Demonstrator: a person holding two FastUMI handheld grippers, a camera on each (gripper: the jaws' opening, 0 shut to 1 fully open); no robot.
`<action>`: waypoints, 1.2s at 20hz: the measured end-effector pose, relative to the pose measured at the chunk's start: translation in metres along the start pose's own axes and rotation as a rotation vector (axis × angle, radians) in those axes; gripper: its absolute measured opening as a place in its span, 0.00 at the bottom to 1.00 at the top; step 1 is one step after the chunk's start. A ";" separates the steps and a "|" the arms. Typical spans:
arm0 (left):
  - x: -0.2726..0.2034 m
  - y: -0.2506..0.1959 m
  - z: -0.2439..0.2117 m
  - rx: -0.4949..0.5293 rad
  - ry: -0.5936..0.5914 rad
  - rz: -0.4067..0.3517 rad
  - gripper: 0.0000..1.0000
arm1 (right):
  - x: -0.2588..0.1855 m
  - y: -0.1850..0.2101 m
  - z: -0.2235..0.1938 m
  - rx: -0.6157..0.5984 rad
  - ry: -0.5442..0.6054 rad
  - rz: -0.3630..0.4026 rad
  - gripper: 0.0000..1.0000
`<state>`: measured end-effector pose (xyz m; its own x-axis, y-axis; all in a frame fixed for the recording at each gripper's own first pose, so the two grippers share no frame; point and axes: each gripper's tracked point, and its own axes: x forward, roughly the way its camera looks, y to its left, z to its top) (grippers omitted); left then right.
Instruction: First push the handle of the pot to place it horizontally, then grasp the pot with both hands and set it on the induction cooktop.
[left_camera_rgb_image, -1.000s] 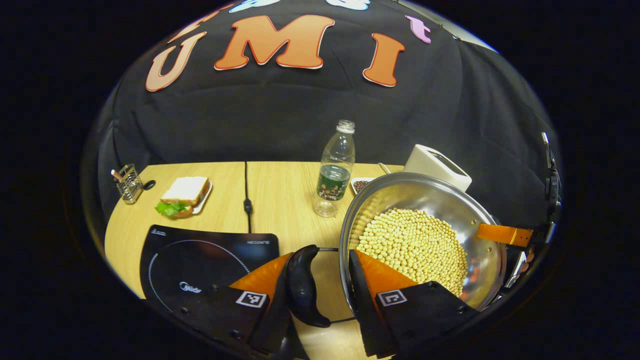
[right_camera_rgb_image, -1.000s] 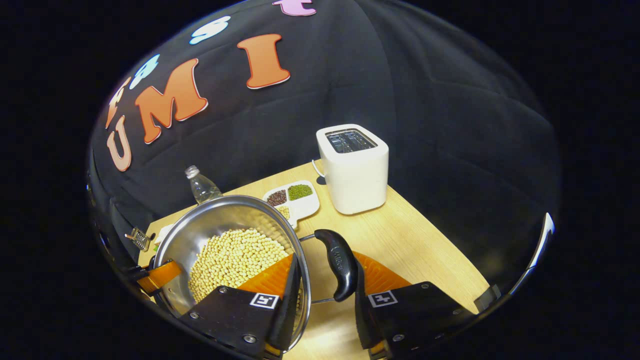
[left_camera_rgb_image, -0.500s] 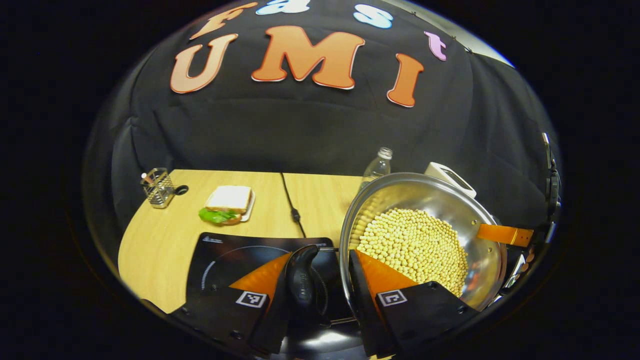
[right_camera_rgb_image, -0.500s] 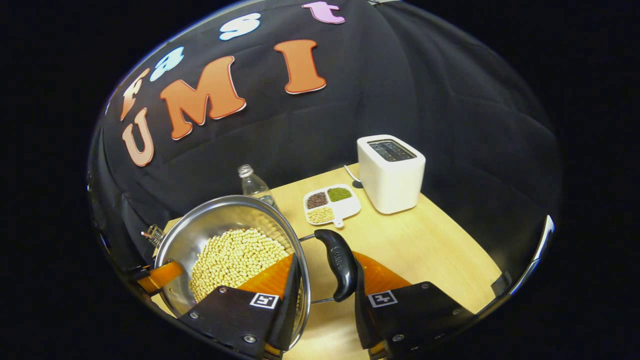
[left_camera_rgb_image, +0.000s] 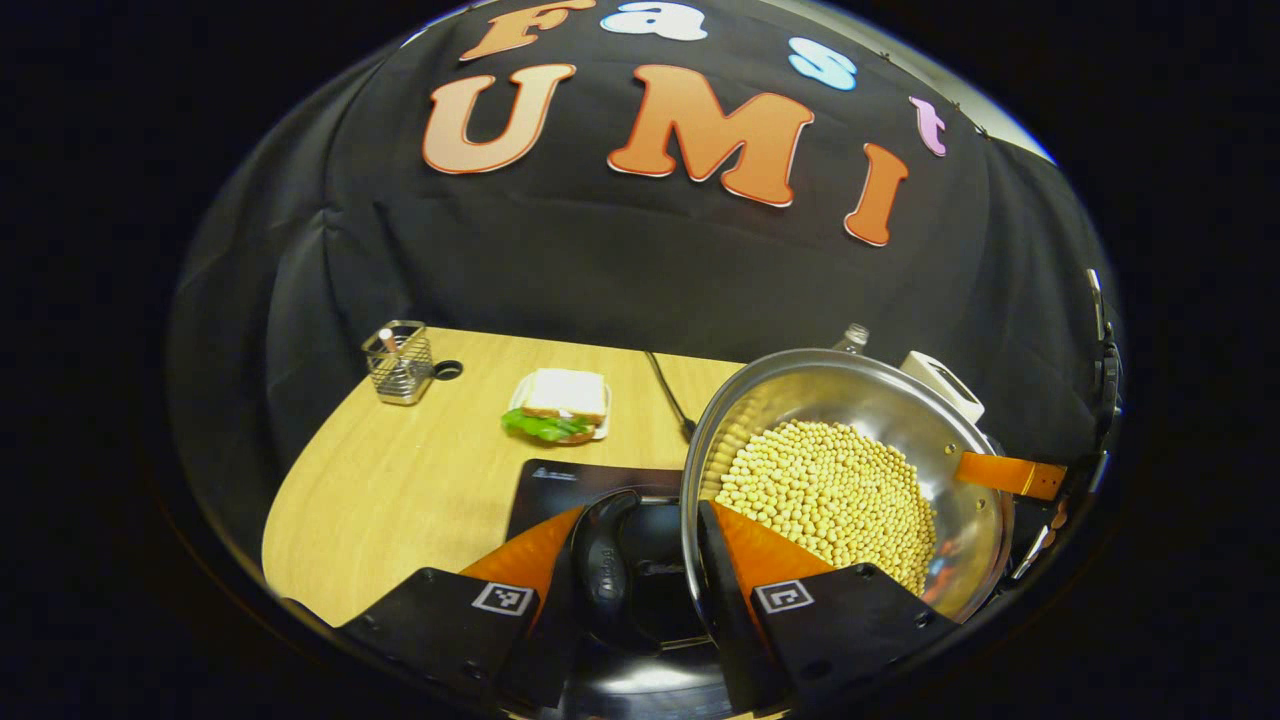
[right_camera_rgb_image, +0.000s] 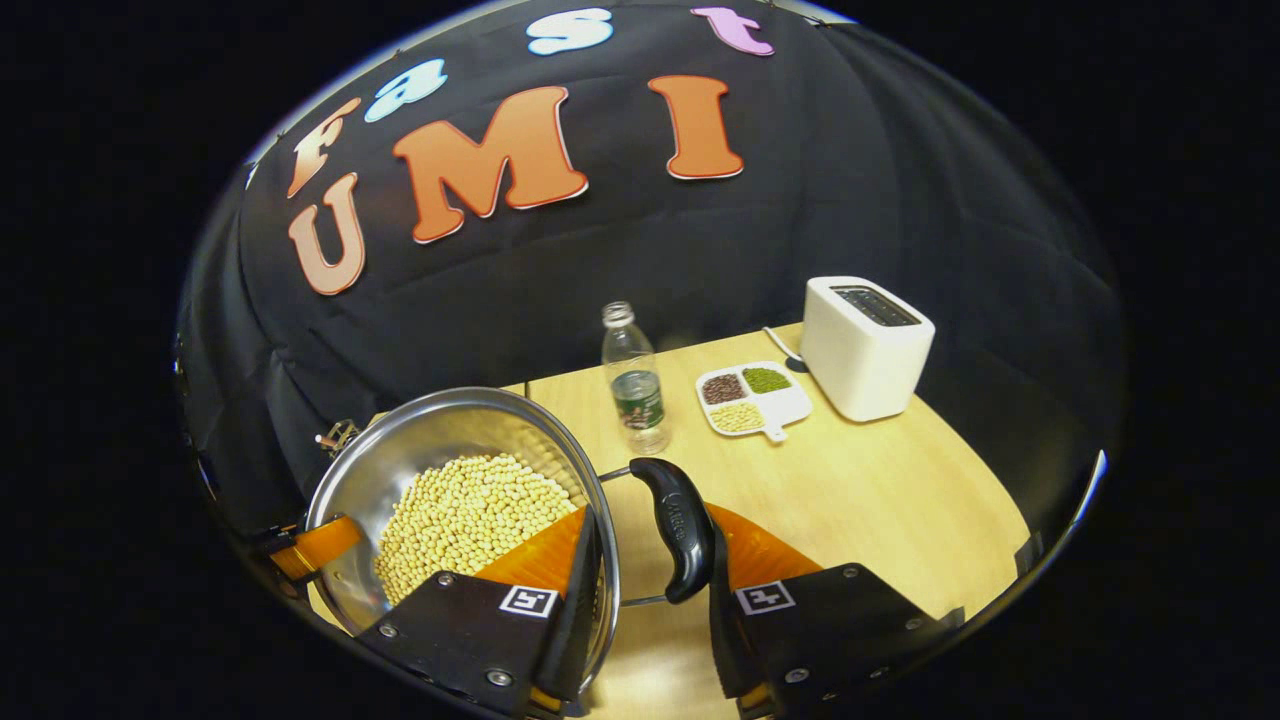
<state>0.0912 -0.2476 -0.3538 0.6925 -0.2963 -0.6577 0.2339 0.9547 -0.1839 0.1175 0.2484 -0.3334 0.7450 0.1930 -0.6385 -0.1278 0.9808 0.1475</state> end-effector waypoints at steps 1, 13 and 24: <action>-0.002 0.012 -0.001 -0.002 -0.001 0.011 0.66 | 0.003 0.010 -0.005 -0.003 0.005 0.009 0.50; 0.011 0.092 -0.045 -0.029 0.081 0.057 0.66 | 0.030 0.071 -0.065 -0.010 0.088 0.044 0.51; 0.030 0.098 -0.061 -0.031 0.150 0.035 0.68 | 0.040 0.061 -0.092 -0.003 0.143 0.011 0.54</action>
<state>0.0931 -0.1613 -0.4363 0.5893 -0.2579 -0.7657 0.1889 0.9654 -0.1797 0.0797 0.3184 -0.4193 0.6429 0.2052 -0.7380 -0.1374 0.9787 0.1524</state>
